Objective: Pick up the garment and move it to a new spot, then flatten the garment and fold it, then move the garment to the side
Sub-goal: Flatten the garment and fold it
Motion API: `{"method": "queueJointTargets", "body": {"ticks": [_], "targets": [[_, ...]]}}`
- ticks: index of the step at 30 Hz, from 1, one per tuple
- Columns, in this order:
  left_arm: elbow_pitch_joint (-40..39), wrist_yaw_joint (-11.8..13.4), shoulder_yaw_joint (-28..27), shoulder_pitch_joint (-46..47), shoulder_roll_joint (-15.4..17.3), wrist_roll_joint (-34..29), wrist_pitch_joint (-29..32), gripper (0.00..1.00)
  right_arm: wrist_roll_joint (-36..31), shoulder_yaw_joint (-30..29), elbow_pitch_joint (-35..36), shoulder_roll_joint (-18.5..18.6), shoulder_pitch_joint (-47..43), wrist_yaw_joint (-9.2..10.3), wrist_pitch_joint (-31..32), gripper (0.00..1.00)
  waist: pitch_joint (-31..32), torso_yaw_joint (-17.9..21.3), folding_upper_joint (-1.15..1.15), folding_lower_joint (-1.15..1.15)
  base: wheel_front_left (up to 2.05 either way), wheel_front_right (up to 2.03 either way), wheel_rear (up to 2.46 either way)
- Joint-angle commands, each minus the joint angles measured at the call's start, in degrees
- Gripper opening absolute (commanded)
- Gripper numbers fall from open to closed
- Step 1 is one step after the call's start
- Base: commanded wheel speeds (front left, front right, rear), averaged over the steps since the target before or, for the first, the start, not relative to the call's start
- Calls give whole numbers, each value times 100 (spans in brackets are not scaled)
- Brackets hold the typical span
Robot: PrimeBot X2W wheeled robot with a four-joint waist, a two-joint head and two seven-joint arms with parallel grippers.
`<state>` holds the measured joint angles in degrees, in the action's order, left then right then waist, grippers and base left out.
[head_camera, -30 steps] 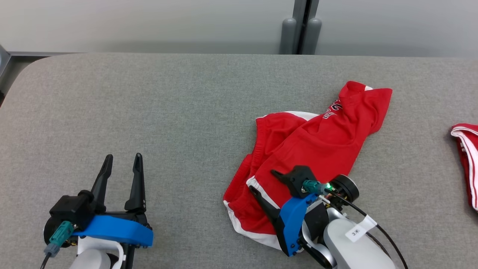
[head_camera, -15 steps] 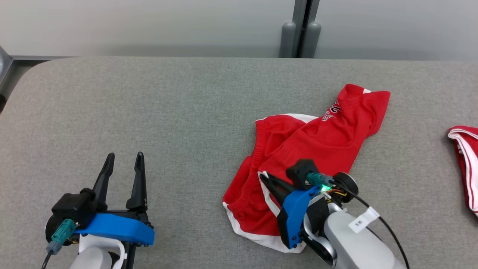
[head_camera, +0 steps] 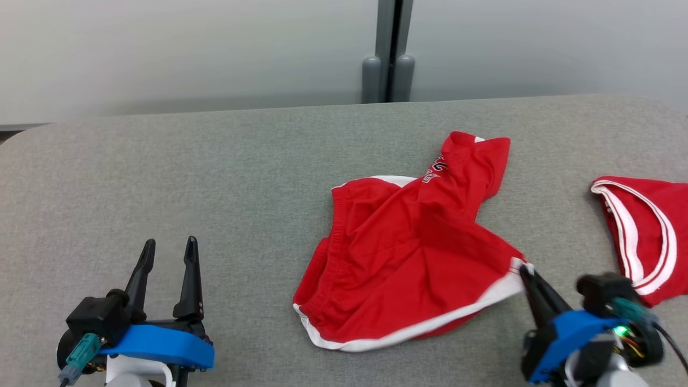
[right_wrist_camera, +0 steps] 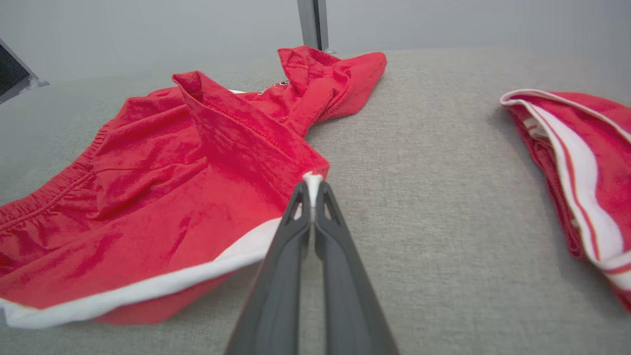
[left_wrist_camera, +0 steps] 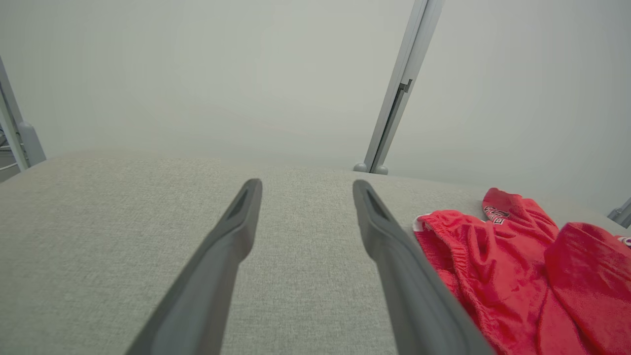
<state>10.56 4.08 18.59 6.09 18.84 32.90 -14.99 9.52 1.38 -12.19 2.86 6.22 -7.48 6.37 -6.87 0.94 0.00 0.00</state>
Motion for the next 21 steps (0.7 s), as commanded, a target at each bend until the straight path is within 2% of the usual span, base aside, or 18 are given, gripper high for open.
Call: {"method": "queueJointTargets", "body": {"ticks": [1,2,3,11,21], "targets": [[-40,21,-33,-18,11,21,-23,100,-24,-221,163,5,-235,-3,82,0,48,85,0,0,0,0,0],[-44,19,-31,-24,15,20,-22,100,14,-388,264,5,-336,-3,127,73,55,115,0,0,0,0,0],[-51,15,-25,-19,14,20,-22,100,52,-549,341,6,-420,-3,171,100,56,132,0,0,0,0,0],[-76,25,-5,-18,32,27,-23,100,162,-1138,686,4,-712,-3,138,100,79,195,0,0,0,0,0],[-67,62,-9,-225,-9,62,-24,100,-165,-848,995,5,-567,-3,-470,100,230,147,0,0,0,0,0]]}}
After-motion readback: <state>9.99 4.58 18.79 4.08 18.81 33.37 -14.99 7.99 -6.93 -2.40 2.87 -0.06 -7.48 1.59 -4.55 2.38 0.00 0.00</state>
